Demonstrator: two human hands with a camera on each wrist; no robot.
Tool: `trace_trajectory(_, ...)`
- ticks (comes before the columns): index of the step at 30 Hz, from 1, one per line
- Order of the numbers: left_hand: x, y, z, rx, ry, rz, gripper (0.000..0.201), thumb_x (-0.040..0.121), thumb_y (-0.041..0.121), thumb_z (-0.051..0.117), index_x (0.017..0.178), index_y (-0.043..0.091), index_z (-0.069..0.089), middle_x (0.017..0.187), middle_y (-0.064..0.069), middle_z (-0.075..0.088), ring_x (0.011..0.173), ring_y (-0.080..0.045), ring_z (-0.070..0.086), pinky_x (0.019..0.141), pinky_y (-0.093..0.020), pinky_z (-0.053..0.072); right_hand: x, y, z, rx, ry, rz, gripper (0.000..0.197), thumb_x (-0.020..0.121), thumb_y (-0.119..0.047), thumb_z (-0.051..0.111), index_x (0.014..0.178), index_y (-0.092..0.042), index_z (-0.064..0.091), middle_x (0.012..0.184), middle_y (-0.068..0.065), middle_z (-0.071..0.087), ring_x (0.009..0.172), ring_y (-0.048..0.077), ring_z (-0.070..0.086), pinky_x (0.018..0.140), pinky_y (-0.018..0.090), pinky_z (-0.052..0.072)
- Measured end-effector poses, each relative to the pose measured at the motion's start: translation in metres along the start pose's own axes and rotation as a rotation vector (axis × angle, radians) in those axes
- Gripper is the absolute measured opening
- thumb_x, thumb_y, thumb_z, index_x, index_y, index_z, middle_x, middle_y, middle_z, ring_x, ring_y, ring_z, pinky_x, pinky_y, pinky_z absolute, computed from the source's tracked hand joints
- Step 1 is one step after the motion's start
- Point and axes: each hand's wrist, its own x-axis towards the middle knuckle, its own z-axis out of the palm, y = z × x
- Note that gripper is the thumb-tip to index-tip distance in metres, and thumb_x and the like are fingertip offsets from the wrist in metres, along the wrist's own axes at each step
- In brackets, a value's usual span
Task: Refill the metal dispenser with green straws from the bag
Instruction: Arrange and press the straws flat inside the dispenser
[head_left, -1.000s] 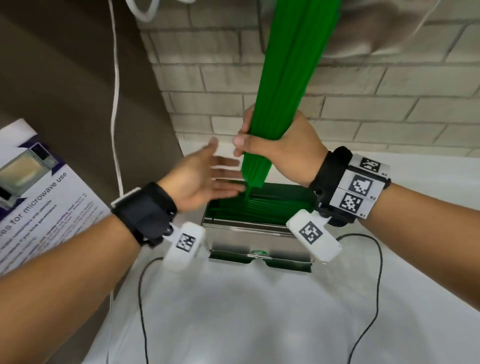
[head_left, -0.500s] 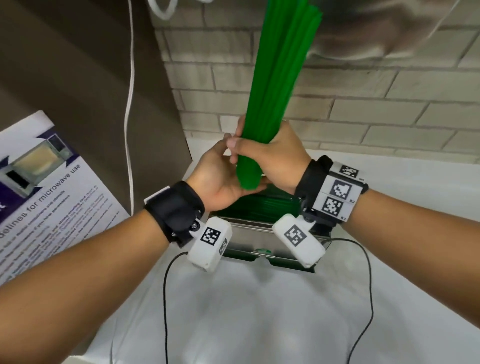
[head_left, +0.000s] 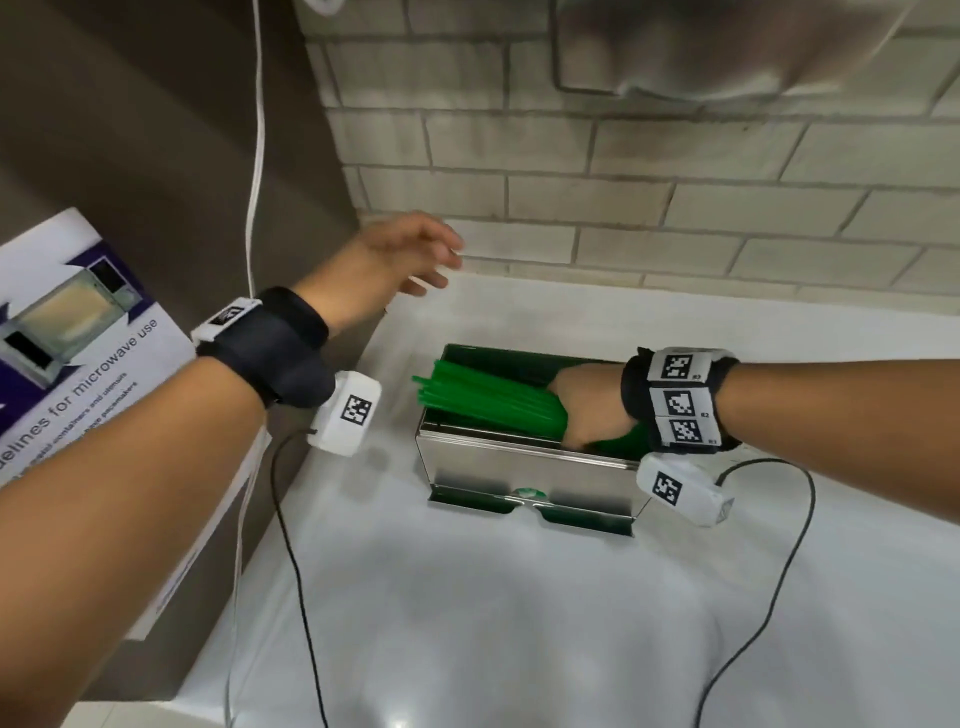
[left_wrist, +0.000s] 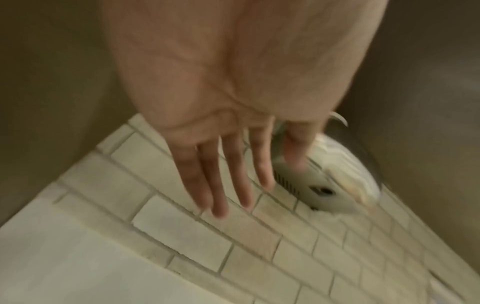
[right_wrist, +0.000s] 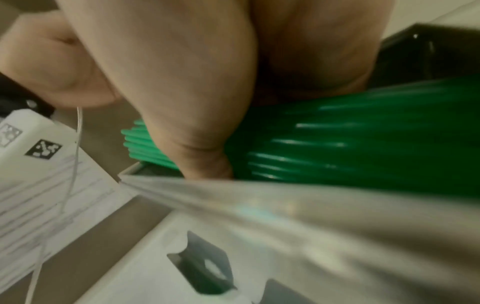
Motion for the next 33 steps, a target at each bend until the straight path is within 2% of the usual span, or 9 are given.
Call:
trace_trajectory(3,-0.008,0.007,0.015,0.464,-0.454,-0.031,0.029,0.096,0.033,0.066,0.123,0.024,0.067,0.120,0.002,0.071,0.114,-0.018,0.066,0.105,-0.036,0.048,0.003,-0.004,0.006,-0.141,-0.060,0.018,0.008,0.090,-0.011,0.058,0.095,-0.006,0.062,0.069,0.000,0.051,0.062,0.017,0.049,0.049,0.020,0.039)
trace_trajectory(8,-0.020,0.000,0.055,0.898,-0.767,-0.082,0.054,0.099,0.038,0.059,0.150,0.030,0.043,0.129,0.012,0.057,0.104,-0.012,0.056,0.092,-0.028,0.045,0.001,0.002,0.003,-0.235,-0.125,0.047,0.014,0.095,-0.014,0.054,0.082,-0.010,0.056,0.067,-0.002,0.048,0.055,0.010,0.044,0.046,0.018,0.036)
trace_trajectory(11,-0.019,-0.014,0.066,1.063,-0.791,-0.070,0.056,0.099,0.024,0.053,0.153,0.024,0.037,0.116,-0.007,0.066,0.087,-0.024,0.061,0.080,-0.037,0.054,-0.002,0.008,0.005,-0.247,-0.146,0.062,0.021,0.095,-0.013,0.055,0.074,-0.011,0.054,0.068,-0.002,0.049,0.058,0.012,0.047,0.047,0.017,0.038)
trace_trajectory(14,-0.016,-0.024,0.078,1.166,-0.854,-0.070,0.048,0.098,0.010,0.045,0.145,0.014,0.043,0.087,-0.011,0.060,0.065,-0.022,0.048,0.060,-0.036,0.043,-0.004,0.006,0.006,-0.252,-0.181,0.038,0.026,0.095,-0.013,0.056,0.118,-0.002,0.063,0.089,0.004,0.062,0.081,0.021,0.059,0.064,0.024,0.049)
trace_trajectory(18,-0.009,-0.014,0.086,1.170,-0.918,-0.125,0.054,0.103,0.031,0.053,0.154,0.021,0.035,0.104,-0.004,0.059,0.086,-0.022,0.056,0.075,-0.031,0.047,-0.009,0.006,0.002,-0.282,-0.168,0.013,0.060,0.096,-0.014,0.055,0.152,-0.006,0.036,0.141,0.012,0.055,0.122,0.027,0.058,0.090,0.023,0.049)
trace_trajectory(21,0.000,-0.010,0.078,1.051,-0.880,-0.127,0.062,0.095,0.041,0.066,0.151,0.026,0.043,0.135,0.004,0.059,0.115,-0.020,0.059,0.095,-0.030,0.048,-0.013,0.008,0.000,-0.292,-0.173,-0.014,0.062,0.097,-0.010,0.052,0.156,-0.010,0.030,0.146,0.010,0.050,0.127,0.025,0.055,0.080,0.019,0.042)
trace_trajectory(24,0.003,-0.009,0.068,1.009,-0.852,-0.094,0.046,0.092,0.038,0.071,0.136,0.028,0.060,0.127,0.010,0.066,0.109,-0.013,0.062,0.095,-0.030,0.049,-0.014,0.009,-0.001,-0.275,-0.191,-0.050,0.060,0.097,-0.010,0.052,0.154,-0.012,0.034,0.146,0.009,0.051,0.125,0.025,0.056,0.082,0.022,0.044)
trace_trajectory(29,-0.010,-0.010,0.081,1.145,-0.907,-0.023,0.032,0.102,0.023,0.051,0.128,0.024,0.069,0.123,0.007,0.070,0.103,-0.015,0.062,0.095,-0.028,0.049,-0.012,0.012,-0.007,-0.243,-0.203,-0.076,0.054,0.096,-0.016,0.051,0.149,-0.014,0.042,0.127,0.007,0.059,0.104,0.023,0.056,0.076,0.026,0.048)
trace_trajectory(33,-0.009,-0.012,0.082,1.101,-0.802,-0.002,0.020,0.096,0.016,0.055,0.104,0.021,0.073,0.093,0.008,0.068,0.086,-0.016,0.061,0.080,-0.029,0.050,-0.010,0.010,-0.002,-0.225,-0.170,-0.154,0.048,0.106,-0.036,0.040,0.151,-0.020,0.039,0.148,0.007,0.048,0.132,0.026,0.048,0.107,0.035,0.039)
